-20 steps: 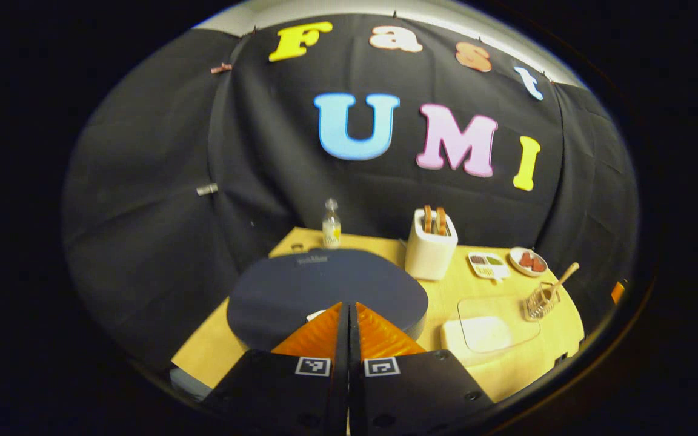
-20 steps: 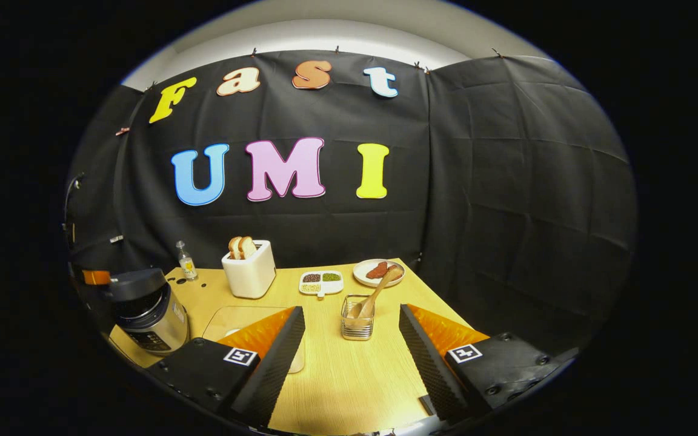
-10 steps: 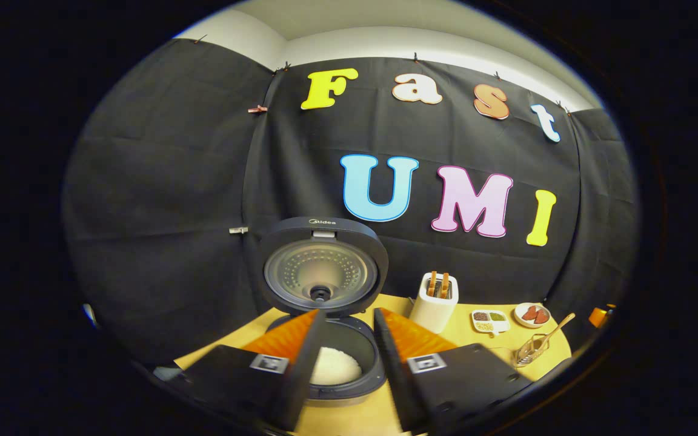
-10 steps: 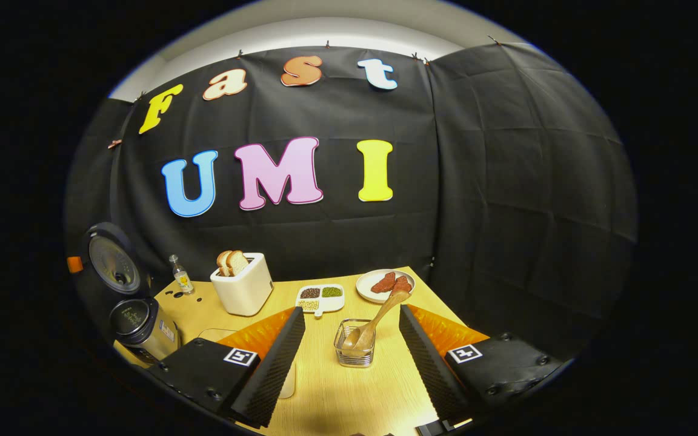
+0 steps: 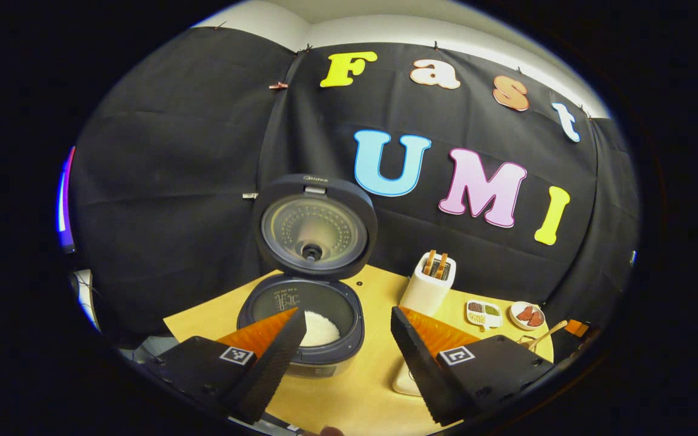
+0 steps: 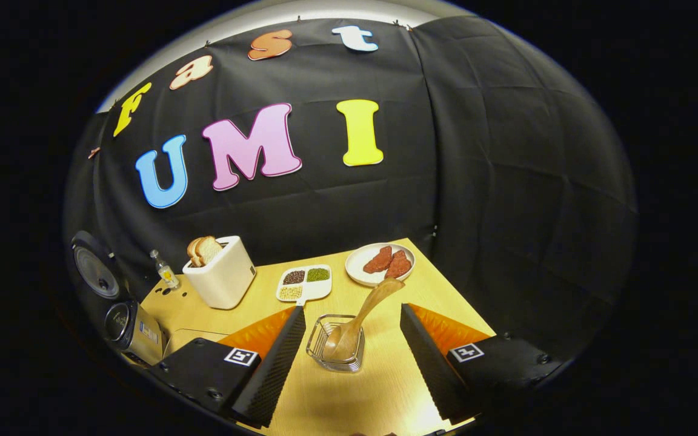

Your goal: Close the left gripper, press the button to open the rice cooker; take a wooden spoon from the chopstick holder with the right hand, scoop a spoonful of rice and pour it into the rice cooker, then put the wooden spoon back into the chopstick holder.

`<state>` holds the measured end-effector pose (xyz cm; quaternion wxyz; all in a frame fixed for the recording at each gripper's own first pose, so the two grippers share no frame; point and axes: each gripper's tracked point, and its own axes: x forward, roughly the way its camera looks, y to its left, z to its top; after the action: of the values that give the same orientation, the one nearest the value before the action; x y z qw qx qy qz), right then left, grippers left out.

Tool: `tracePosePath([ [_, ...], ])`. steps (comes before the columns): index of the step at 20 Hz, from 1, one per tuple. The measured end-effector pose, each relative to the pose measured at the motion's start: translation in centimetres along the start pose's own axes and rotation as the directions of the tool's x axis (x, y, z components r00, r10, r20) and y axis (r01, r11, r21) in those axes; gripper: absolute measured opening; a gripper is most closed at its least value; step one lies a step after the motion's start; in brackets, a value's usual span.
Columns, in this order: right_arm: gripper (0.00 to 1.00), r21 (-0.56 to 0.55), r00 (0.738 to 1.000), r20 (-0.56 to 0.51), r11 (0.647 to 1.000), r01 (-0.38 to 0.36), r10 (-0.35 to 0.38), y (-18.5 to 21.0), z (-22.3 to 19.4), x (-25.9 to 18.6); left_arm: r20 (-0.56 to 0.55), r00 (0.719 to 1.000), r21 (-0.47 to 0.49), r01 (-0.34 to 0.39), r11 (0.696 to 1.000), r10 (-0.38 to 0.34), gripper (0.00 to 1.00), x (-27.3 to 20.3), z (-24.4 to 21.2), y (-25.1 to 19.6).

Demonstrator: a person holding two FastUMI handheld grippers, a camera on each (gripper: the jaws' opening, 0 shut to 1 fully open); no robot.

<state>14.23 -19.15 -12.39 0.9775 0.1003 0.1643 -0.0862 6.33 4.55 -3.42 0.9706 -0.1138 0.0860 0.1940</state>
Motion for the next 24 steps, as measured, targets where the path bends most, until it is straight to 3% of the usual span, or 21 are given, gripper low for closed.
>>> tracePosePath([
  [8,0.99,0.133,0.994,-0.095,0.989,0.058,-0.045,-2.9,-2.6,7.7,-0.069,0.994,0.026,-0.083,0.996,0.085,0.95,-1.3,-3.1,-1.8],
  [16,0.95,0.293,0.979,-0.203,0.953,0.081,-0.021,-2.6,-5.2,12.6,-0.130,0.988,0.062,-0.071,0.996,0.079,0.95,-1.3,-5.3,-4.4],
  [17,0.91,0.313,0.978,-0.208,0.946,0.087,-0.021,-2.5,-5.3,13.1,-0.134,0.988,0.071,-0.064,0.995,0.073,0.95,-1.1,-5.6,-4.8],
  [20,0.47,0.388,0.971,-0.236,0.914,0.119,-0.026,-3.0,-5.2,13.7,-0.160,0.986,0.076,-0.036,0.996,0.048,0.95,-1.3,-6.6,-5.7],
  [22,0.30,0.445,0.969,-0.246,0.888,0.113,0.000,-2.4,-4.6,13.2,-0.176,0.984,0.037,-0.016,0.999,0.022,0.96,-1.3,-7.1,-6.4],
  [24,0.22,0.458,0.968,-0.249,0.884,0.093,0.027,-1.4,-5.1,13.4,-0.201,0.979,0.014,-0.014,1.000,0.016,0.96,-1.2,-8.1,-6.4],
])
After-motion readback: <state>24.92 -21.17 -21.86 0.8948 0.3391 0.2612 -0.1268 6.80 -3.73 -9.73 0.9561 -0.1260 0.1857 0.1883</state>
